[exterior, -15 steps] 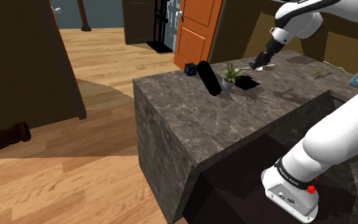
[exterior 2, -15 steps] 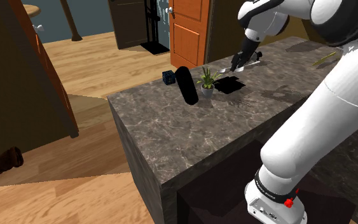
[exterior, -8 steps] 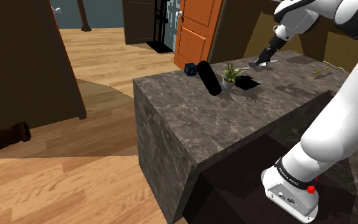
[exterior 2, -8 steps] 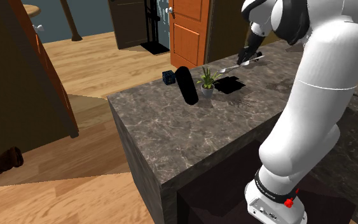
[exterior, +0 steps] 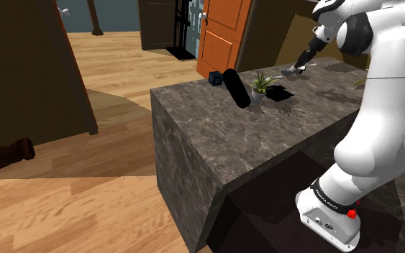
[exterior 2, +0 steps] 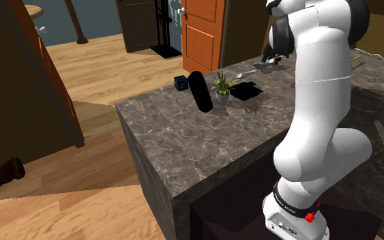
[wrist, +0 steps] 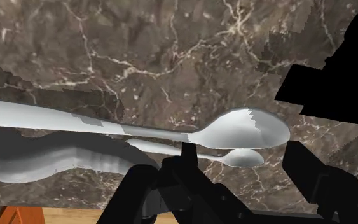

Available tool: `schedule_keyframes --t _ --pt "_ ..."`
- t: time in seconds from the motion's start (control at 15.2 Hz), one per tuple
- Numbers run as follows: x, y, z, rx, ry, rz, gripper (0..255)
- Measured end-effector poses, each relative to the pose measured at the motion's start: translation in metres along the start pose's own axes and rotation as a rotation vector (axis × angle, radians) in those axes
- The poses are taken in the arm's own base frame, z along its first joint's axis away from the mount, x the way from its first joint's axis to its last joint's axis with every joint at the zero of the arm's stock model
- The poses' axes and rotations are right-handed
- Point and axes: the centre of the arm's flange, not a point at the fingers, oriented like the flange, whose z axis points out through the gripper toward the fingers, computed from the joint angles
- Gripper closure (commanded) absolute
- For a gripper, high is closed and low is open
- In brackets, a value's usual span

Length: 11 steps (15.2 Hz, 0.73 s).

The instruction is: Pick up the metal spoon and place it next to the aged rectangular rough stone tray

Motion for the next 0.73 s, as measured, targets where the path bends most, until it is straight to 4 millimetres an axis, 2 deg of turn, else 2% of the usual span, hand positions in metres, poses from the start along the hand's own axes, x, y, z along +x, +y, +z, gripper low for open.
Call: schedule_keyframes --t 0.2,0.33,0.73 --pt "0.011 0.043 -0.004 0.001 0.000 -0.001 255" --pt "0.016 0.062 -0.006 0.001 0.000 -0.001 255" --pt "0.010 0.072 0.024 0.003 0.000 -0.003 255"
